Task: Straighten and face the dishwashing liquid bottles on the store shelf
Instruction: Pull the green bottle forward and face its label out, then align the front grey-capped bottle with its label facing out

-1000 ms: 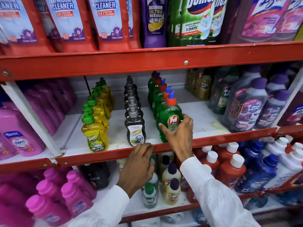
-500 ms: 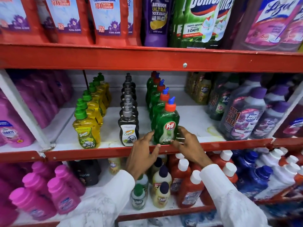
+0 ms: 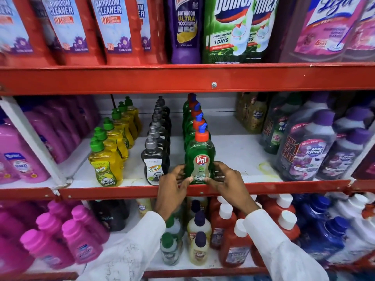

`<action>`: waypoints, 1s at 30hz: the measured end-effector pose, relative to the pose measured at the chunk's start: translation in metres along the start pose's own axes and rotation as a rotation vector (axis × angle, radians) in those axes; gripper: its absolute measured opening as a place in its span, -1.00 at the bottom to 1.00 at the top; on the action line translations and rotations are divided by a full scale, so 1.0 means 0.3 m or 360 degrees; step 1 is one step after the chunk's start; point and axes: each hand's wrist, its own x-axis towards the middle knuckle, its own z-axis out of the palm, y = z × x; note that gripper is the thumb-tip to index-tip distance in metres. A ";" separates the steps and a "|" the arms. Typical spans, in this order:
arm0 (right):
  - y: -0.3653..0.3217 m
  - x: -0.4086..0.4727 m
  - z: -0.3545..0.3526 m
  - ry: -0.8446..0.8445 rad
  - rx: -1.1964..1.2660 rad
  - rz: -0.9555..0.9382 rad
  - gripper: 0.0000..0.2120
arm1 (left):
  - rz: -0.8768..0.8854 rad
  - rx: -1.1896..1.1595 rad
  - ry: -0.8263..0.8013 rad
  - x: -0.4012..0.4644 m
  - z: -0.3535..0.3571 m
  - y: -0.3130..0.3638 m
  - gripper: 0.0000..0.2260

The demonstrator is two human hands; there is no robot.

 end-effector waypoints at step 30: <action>-0.267 0.051 0.393 0.0108 -0.0058 0.0037 -0.63 | -0.0001 -0.0128 0.0080 0.020 -0.321 -0.207 -0.66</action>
